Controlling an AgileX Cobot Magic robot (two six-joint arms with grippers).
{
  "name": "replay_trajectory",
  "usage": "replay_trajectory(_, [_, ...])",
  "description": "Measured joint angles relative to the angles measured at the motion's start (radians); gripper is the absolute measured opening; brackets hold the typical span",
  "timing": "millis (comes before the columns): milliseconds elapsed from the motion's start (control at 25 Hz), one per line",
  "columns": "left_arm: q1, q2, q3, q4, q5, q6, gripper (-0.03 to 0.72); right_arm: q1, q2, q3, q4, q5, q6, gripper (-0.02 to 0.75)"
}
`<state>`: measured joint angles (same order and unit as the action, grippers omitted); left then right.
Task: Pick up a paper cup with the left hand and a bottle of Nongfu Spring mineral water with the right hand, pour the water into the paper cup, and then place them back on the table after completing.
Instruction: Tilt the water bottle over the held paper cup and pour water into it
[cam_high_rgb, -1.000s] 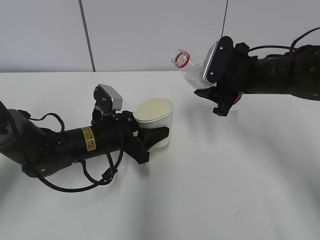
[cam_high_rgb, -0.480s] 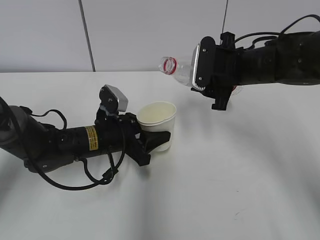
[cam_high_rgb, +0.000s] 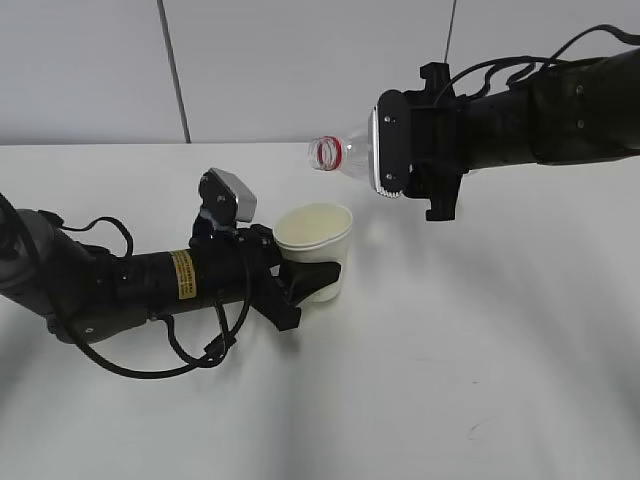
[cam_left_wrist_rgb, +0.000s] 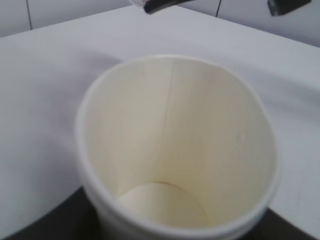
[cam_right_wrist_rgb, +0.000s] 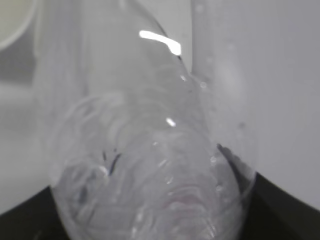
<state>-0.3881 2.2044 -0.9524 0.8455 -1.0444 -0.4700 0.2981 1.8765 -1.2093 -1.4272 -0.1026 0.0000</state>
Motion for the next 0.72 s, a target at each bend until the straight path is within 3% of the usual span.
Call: replay_trajectory(720, [0.000,-0.033,-0.001,0.001,0.044,0.000,0.364,0.010,0.000,-0.023,-0.088,0.091,0.000,0.488])
